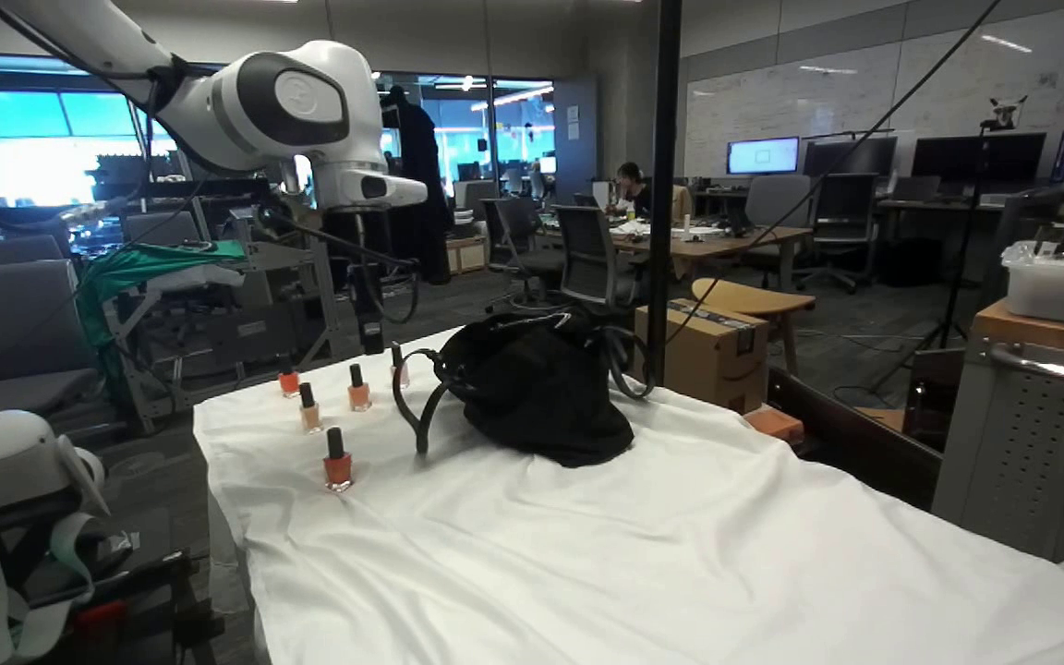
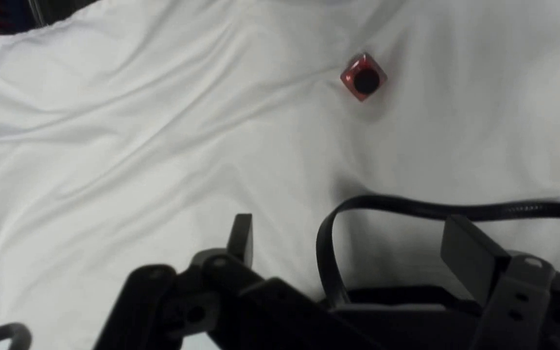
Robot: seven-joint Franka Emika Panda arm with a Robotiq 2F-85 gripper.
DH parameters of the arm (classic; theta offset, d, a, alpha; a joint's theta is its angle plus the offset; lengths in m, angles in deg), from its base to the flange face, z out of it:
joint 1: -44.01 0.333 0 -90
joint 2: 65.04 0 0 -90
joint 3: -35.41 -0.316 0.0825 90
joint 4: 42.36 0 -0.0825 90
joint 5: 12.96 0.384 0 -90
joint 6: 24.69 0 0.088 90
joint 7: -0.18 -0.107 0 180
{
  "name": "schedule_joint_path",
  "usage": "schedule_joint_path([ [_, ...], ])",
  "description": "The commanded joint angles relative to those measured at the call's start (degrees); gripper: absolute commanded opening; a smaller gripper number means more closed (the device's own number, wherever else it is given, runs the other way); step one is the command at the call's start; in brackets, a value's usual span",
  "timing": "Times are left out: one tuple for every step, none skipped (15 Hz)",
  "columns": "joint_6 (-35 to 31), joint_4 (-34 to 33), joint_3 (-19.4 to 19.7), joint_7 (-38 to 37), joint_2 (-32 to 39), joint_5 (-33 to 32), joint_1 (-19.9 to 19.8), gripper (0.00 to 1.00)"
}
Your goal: Put the nail polish bottles in the bag
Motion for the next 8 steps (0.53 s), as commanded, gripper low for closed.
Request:
schedule_joint_path([
  [-2.92, 6.34, -2.58, 0.10, -3.31, 3.33, -1.45, 1.00],
  [-4.00, 7.40, -3.10, -2.19, -3.21, 3.97, -1.49, 1.00],
  [-4.91, 8.41, -3.63, -3.08, -2.99, 3.87, -1.43, 1.00],
  [-5.87, 9.24, -4.04, -3.85, -2.69, 4.22, -1.37, 1.00],
  [-7.04, 10.26, -4.43, -3.45, -2.33, 4.04, -1.26, 1.00],
  [-7.96, 11.17, -4.79, -3.07, -2.12, 3.22, -1.23, 1.00],
  [-8.84, 12.05, -5.05, -1.38, -1.89, 3.22, -1.16, 1.00],
  [-10.15, 12.89, -5.28, -1.06, -1.59, 2.97, -1.21, 1.00],
])
